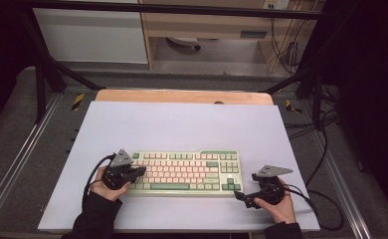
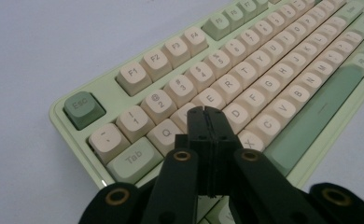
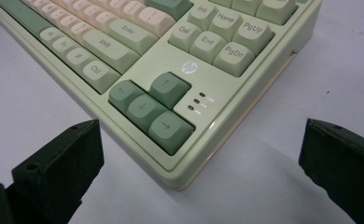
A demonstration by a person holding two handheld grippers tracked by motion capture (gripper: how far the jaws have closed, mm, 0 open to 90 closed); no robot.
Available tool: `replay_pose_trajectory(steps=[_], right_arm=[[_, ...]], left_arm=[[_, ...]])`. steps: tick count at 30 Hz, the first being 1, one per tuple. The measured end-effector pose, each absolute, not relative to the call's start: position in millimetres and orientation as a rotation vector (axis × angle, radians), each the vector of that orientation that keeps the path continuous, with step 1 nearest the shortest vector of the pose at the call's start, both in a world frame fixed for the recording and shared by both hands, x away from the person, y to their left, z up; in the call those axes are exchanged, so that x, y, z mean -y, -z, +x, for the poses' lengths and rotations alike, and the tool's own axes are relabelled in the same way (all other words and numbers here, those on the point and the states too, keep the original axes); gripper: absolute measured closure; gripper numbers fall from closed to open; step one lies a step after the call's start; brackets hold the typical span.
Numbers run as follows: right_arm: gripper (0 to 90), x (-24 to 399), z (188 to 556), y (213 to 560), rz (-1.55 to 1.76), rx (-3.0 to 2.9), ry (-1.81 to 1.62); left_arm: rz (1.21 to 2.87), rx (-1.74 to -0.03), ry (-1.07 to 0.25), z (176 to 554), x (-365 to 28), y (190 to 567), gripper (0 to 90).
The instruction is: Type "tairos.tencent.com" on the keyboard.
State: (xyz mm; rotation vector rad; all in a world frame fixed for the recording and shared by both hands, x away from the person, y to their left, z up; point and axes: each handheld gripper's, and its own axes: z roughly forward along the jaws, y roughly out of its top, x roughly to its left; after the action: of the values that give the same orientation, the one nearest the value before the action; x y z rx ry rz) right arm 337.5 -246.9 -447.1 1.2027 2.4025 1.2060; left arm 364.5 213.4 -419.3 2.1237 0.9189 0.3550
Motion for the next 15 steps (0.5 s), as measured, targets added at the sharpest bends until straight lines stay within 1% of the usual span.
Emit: replay_pose_trajectory(steps=[15], right_arm=[[0.4, 246.6, 337.5, 447.3, 1.203, -2.403, -1.206]], left_arm=[[2.136, -0.92, -0.352, 364.6, -214.0, 425.4, 89.7]])
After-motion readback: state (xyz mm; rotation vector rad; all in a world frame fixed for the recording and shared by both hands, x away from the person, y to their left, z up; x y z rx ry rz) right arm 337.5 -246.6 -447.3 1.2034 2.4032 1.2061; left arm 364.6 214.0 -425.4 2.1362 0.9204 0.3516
